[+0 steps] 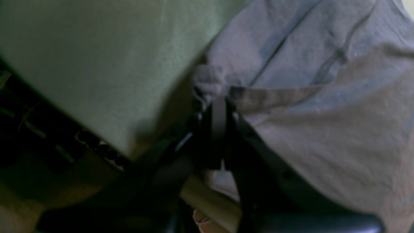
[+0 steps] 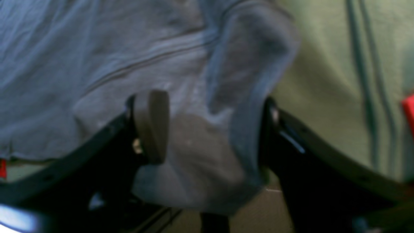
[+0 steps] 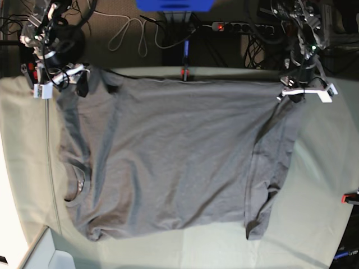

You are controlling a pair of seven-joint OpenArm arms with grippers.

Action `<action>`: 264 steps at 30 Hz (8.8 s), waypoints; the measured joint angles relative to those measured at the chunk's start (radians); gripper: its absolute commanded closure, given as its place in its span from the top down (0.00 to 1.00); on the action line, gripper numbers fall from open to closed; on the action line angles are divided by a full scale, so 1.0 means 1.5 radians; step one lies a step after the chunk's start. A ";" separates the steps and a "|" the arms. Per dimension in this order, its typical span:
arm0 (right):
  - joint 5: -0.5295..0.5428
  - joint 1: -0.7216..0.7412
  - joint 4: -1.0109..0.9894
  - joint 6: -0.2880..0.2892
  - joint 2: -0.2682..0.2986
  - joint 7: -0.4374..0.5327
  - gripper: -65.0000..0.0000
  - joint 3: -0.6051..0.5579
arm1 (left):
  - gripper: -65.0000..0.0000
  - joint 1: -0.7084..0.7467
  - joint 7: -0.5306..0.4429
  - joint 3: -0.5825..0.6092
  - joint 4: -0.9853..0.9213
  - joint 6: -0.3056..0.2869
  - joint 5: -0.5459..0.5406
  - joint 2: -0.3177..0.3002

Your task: Layout the t-shirt on the table in an organized manner, then fold the t-shirt properly

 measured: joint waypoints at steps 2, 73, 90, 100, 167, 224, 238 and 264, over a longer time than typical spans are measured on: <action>0.000 0.002 0.000 0.000 -0.001 -0.008 0.35 -0.007 | 0.00 0.000 0.000 0.000 0.000 0.000 0.000 0.000; 0.142 0.557 0.440 0.007 0.049 -0.046 0.00 -0.058 | 0.00 -0.523 0.004 0.141 0.287 0.000 0.133 -0.200; 0.146 0.664 0.451 0.006 0.059 -0.039 0.00 -0.068 | 0.00 -0.528 0.000 0.094 0.308 0.000 0.129 -0.197; 0.143 0.644 0.352 0.007 0.059 -0.041 0.00 -0.116 | 0.00 -0.491 0.000 0.095 0.258 0.004 0.131 -0.173; -0.110 0.727 -0.702 -0.057 0.186 0.289 0.78 -0.232 | 0.57 -0.488 -0.118 0.103 -0.406 0.012 0.134 -0.198; -0.120 0.123 0.061 -0.057 0.015 0.119 0.77 -0.251 | 0.00 -0.522 -0.355 0.217 -0.754 -0.003 0.129 -0.225; -0.117 0.316 -0.259 -0.057 0.050 0.120 0.77 -0.251 | 0.00 -0.393 -0.312 0.177 -0.518 -0.005 0.128 -0.220; -0.104 0.317 -0.305 -0.058 0.059 0.139 0.57 -0.254 | 0.51 -0.544 -0.319 0.161 -0.776 -0.002 0.136 -0.220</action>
